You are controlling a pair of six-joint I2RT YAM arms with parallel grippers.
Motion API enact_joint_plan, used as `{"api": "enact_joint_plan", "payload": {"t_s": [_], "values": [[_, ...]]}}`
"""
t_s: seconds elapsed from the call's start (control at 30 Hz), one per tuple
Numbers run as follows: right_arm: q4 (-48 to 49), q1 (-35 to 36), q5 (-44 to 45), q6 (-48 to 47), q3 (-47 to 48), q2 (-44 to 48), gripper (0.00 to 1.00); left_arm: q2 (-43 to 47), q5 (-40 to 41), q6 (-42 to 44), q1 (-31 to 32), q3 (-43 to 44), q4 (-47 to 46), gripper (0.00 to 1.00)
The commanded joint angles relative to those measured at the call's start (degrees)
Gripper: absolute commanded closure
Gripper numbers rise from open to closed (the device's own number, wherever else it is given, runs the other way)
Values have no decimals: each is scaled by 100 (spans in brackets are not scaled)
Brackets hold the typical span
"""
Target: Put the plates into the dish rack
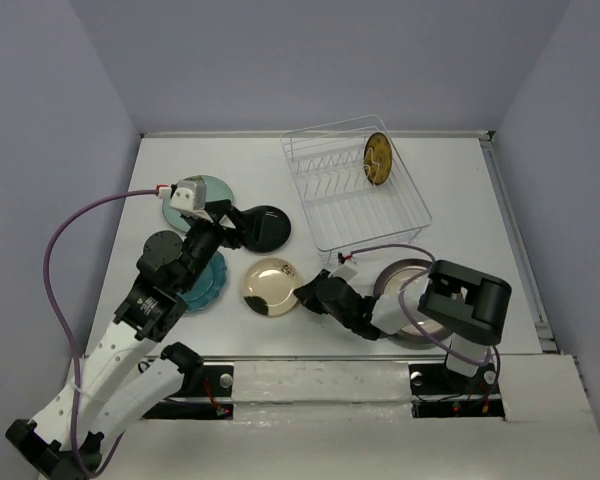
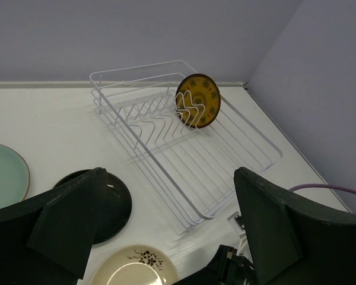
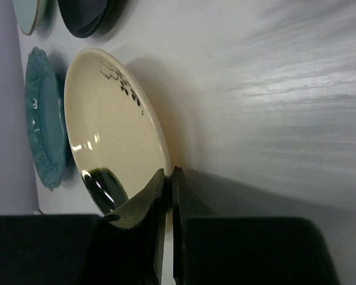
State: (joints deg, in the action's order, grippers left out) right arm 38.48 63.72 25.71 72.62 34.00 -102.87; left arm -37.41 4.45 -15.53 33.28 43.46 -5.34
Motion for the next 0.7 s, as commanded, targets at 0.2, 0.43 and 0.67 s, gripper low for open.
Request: {"api": "enact_joint_plan", "payload": {"t_s": [0.2,0.43,0.67], "values": [[-2307,105,616,-4069,518,3225,93,163,319,225,-5,48,-195,1],[-2600,-1295,2122,-6452,1925,3468,93,542,857,384,-6,-57,-301,1],[-2582,-2723,2640,-8524,3980,1467,93,375,478,279,3,22,-221,1]]}}
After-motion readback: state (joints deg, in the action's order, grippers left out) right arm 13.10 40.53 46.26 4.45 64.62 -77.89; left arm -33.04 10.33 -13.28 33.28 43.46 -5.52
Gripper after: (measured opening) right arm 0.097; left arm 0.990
